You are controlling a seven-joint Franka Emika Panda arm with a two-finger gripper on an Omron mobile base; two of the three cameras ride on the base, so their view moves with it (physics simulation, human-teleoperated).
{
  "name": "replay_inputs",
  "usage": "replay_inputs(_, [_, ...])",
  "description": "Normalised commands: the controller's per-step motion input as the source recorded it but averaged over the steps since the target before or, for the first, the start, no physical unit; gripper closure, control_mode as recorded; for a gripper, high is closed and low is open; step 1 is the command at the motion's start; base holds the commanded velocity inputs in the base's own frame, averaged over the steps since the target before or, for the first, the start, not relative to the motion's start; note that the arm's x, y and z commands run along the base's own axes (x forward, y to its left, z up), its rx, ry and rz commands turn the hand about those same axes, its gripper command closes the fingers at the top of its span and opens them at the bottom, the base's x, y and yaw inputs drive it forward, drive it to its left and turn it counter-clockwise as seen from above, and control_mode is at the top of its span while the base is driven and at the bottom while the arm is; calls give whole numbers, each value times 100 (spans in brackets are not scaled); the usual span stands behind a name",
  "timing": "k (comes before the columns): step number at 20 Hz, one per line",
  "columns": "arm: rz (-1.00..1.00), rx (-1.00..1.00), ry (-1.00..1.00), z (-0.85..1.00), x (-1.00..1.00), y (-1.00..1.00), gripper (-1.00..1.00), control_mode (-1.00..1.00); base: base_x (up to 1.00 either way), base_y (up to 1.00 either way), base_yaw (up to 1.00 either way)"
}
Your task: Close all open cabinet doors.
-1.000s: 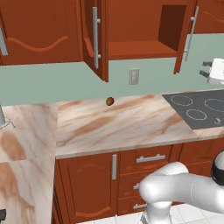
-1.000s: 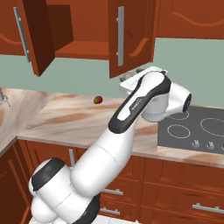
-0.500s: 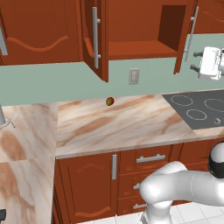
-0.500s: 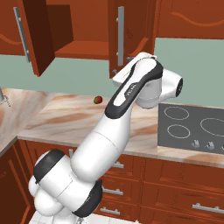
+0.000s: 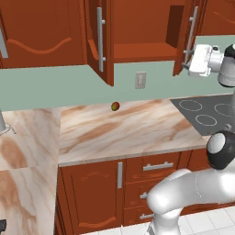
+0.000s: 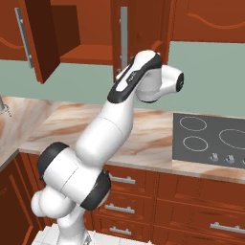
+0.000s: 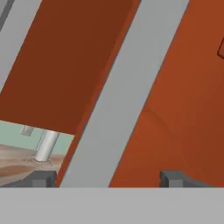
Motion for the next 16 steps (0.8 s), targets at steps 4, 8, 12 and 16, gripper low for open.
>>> replay_inputs(4, [0, -3, 0, 0, 85, 20, -100, -100, 0, 0, 0])
replay_inputs(8, [0, -3, 0, 0, 90, 19, -100, -100, 0, 0, 0])
replay_inputs(12, [-2, -4, 0, 0, 90, 23, -100, -100, 0, 0, 0])
replay_inputs(16, [-6, -5, -1, 0, 89, 26, -100, -100, 0, 0, 0])
